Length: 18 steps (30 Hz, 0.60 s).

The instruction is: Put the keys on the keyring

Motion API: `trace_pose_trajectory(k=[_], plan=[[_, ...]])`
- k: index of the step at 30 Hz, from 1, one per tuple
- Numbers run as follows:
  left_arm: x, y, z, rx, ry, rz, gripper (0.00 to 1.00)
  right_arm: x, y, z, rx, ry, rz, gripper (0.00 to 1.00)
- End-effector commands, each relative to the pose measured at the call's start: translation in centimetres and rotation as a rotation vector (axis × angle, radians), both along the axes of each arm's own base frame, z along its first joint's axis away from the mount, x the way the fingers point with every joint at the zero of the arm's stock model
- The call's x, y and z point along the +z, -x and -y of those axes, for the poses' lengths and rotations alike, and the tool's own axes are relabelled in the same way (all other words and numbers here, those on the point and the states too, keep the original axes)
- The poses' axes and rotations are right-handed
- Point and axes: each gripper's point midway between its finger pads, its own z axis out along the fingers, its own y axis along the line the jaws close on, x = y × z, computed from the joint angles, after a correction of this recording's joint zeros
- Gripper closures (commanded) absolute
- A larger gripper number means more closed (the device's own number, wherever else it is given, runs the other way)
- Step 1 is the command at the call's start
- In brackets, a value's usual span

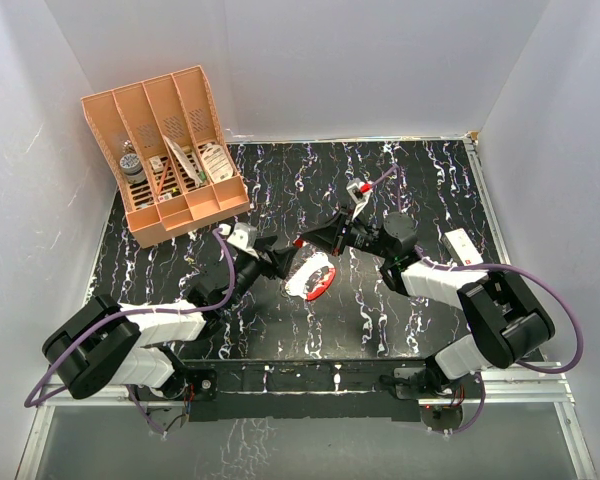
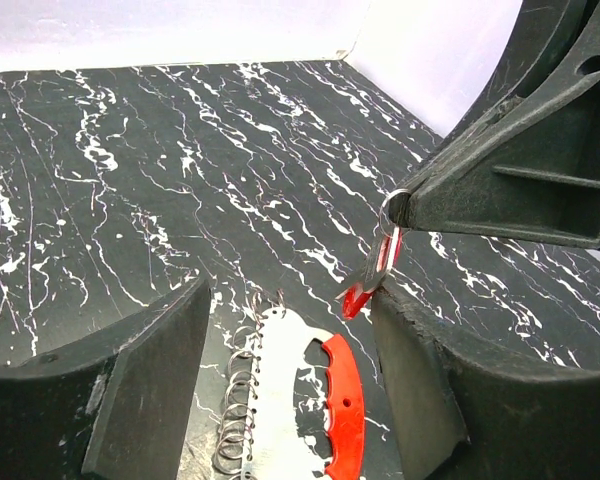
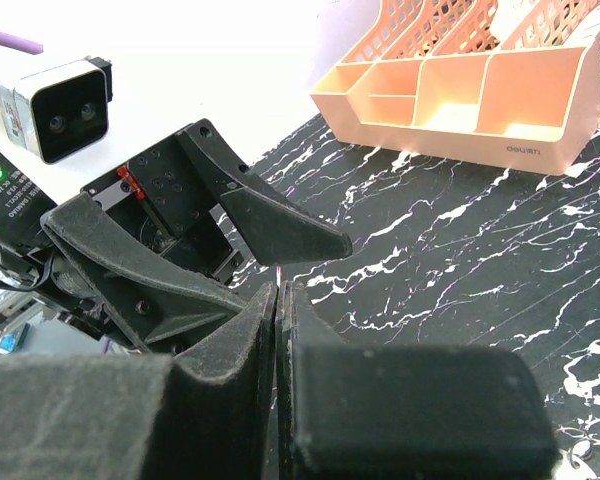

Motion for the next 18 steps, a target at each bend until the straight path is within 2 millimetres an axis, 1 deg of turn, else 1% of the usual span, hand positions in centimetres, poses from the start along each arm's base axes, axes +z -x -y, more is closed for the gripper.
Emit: trace_pose_trajectory(k=[1, 7, 11, 14, 15, 16, 17, 18], plan=[[4.0, -0.6, 0.3, 0.006, 0.079, 0.096, 0.36, 1.8, -0.2, 0.0, -0.011, -0.050, 0.067, 1.00], [4.6, -0.8, 0.9, -0.008, 0.095, 0.102, 0.35, 1.3, -0.3, 0.1, -0.021, -0.050, 0.060, 1.00], [4.1, -0.6, 1.3, -0.029, 0.085, 0.085, 0.35, 1.0, -0.3, 0.8, -0.071, -0.037, 0.090, 1.00], [3.7, -0.2, 0.4, -0.011, 0.083, 0.074, 0.35, 0.2, -0.5, 2.1, -0.152, 0.015, 0.106, 1.00], [3.6, 0.0, 0.0, 0.001, 0.084, 0.069, 0.35, 0.4, -0.4, 2.6, -0.181, 0.029, 0.122, 1.00], [3.2, 0.1, -0.5, 0.013, 0.081, 0.057, 0.35, -0.3, -0.4, 3.1, -0.200, 0.056, 0.119, 1.00], [3.0, 0.3, -0.9, 0.025, 0.083, 0.053, 0.35, 0.1, -0.3, 3.8, -0.238, 0.065, 0.148, 1.00], [2.3, 0.3, -1.3, 0.037, 0.064, 0.031, 0.35, -0.1, -0.2, 4.4, -0.268, 0.078, 0.156, 1.00]])
